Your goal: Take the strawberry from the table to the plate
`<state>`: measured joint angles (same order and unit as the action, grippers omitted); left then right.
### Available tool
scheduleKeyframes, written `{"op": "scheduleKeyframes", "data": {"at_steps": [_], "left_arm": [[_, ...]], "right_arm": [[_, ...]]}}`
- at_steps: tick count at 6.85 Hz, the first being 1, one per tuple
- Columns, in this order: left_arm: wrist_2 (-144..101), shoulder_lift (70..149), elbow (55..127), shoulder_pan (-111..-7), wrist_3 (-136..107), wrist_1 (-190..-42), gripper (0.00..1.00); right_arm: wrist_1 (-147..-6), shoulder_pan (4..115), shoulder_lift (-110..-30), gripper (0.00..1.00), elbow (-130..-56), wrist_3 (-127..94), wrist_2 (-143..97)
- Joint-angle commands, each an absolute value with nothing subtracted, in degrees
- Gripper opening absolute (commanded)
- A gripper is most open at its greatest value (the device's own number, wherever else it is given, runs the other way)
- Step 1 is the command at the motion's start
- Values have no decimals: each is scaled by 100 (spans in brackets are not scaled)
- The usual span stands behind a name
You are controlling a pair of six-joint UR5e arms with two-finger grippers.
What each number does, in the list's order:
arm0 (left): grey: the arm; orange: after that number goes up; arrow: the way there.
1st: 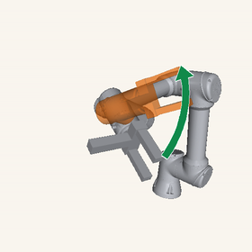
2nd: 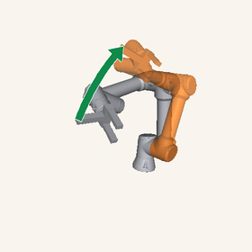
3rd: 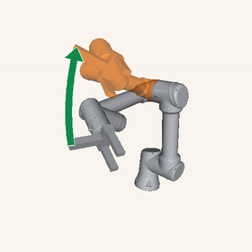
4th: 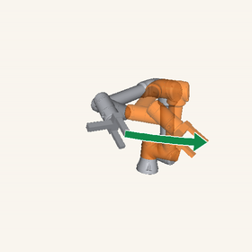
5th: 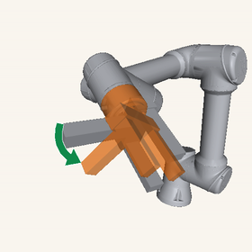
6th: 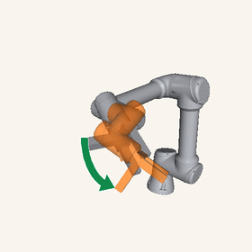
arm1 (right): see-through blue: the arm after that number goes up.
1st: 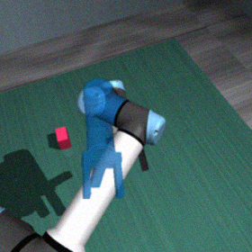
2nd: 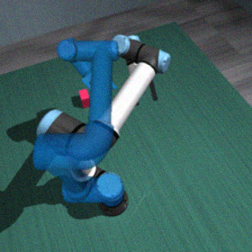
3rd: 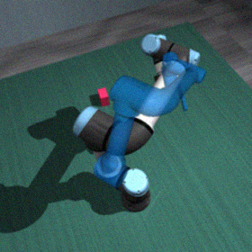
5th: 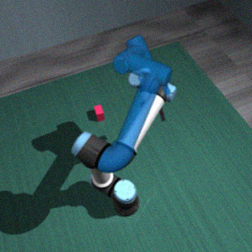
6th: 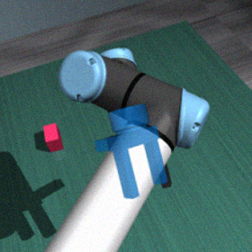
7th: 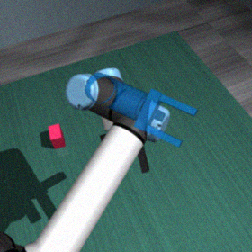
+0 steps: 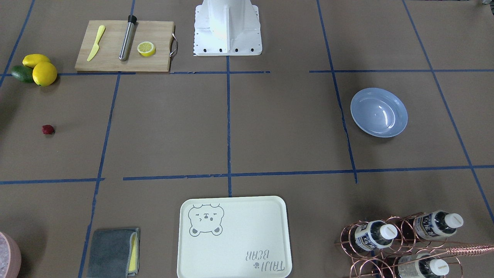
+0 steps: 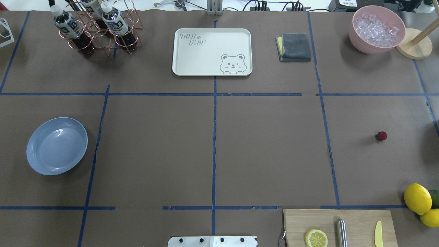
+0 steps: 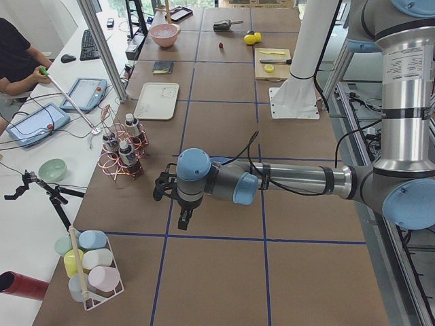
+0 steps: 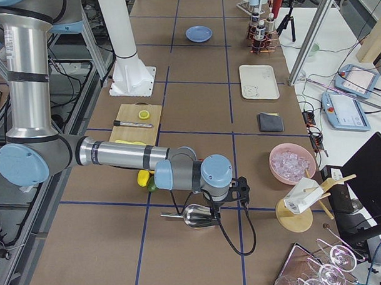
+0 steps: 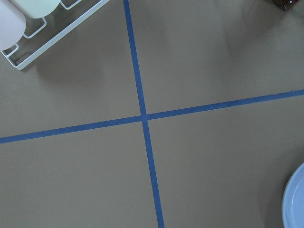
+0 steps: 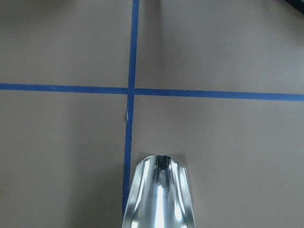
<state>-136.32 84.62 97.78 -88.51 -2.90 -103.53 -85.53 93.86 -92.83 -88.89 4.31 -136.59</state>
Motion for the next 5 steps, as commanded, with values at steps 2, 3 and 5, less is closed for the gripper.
{"op": "scheduleKeyframes", "data": {"at_steps": [2, 3, 5], "left_arm": [[-13632, 8455, 9791, -8842, -299, -10432, 100], [-13623, 8464, 9713, -8772, -308, -10528, 100], [-13632, 8333, 9747, -8360, -1048, -10913, 100]], "right_arm": [[-8552, 9387, -9246, 100, -8912, 422, -13649], [-8552, 9387, -9246, 100, -8912, 413, -13658], [-8552, 9387, -9246, 100, -8973, 404, -13693]]}}
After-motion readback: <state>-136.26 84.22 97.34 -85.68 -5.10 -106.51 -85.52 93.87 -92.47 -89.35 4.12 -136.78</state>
